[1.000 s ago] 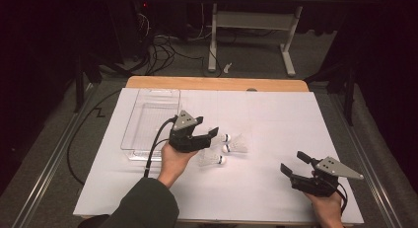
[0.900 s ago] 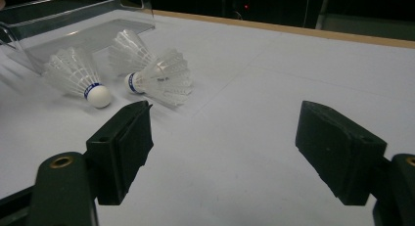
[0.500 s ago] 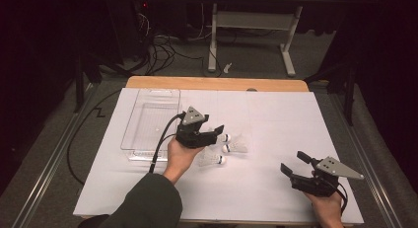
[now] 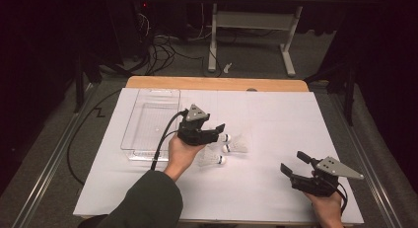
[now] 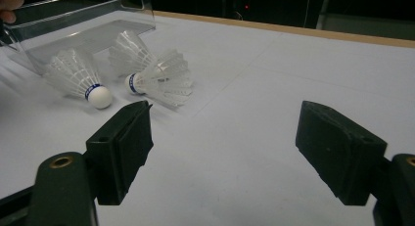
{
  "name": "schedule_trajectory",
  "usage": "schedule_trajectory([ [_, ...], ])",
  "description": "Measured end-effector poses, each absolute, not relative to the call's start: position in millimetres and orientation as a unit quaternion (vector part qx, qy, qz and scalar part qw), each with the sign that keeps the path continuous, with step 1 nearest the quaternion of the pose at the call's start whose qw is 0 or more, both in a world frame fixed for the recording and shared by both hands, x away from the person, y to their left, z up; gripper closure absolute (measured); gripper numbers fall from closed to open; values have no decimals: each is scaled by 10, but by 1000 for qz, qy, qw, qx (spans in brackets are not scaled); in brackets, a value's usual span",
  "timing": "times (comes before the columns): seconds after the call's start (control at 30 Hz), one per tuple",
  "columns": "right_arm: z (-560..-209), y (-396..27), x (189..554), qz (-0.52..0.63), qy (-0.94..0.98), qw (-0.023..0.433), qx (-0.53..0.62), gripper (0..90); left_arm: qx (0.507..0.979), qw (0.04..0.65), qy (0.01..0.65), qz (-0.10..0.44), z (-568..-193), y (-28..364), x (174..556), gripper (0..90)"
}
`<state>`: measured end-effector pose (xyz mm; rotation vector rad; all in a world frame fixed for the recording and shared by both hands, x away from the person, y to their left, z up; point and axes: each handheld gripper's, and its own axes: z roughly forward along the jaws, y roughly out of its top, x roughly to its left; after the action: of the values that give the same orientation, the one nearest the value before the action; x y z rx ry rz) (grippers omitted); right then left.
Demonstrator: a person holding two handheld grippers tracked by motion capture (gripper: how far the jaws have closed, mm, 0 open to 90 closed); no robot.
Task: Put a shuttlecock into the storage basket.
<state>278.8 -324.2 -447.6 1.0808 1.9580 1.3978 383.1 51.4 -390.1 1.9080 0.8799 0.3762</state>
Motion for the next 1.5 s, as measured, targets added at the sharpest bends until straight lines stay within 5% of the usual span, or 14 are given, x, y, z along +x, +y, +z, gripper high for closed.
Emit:
schedule_trajectory([
  [1.5, -4470, -3231, 2779, 512, 722, 253, 392, 220, 847, 309, 432, 28, -3922, 434, 4168, 480],
])
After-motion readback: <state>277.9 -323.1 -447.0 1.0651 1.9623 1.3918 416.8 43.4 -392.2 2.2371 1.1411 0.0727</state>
